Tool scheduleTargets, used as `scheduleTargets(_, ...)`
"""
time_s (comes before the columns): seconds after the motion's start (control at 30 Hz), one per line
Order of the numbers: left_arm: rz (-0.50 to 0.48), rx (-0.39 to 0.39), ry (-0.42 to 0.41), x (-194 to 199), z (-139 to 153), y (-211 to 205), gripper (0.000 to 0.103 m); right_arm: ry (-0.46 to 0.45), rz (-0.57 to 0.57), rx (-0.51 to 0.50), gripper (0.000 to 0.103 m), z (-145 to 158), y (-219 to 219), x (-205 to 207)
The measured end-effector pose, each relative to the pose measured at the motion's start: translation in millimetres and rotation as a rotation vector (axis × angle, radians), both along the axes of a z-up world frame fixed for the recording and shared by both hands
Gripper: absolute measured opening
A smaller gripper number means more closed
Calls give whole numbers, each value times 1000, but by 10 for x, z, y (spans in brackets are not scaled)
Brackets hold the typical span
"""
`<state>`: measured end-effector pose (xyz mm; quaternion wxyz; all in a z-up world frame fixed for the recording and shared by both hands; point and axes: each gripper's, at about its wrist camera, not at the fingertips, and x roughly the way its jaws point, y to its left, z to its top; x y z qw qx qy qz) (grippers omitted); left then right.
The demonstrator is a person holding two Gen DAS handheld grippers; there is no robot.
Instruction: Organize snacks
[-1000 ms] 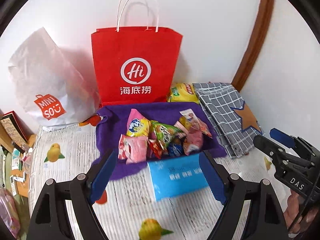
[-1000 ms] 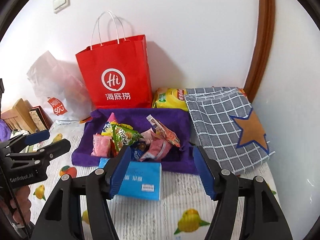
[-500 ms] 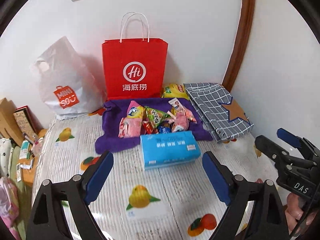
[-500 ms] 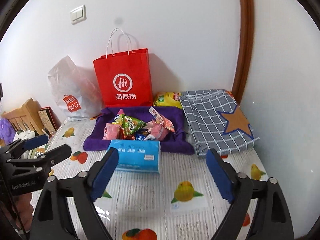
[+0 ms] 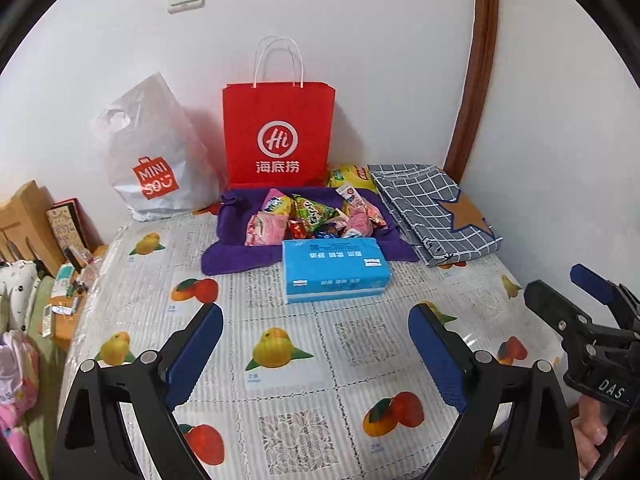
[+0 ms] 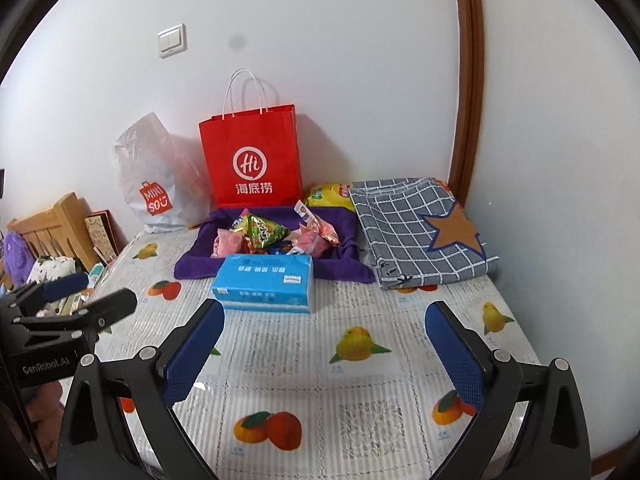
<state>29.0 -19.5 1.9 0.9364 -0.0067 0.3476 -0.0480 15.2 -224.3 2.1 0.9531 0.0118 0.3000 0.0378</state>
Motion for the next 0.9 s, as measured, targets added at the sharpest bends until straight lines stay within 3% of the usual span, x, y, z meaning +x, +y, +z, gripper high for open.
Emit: scheduleTargets(0.9,28,30,-16,-118,79,-18,94,-25,-4,4,100,35,-53,-181)
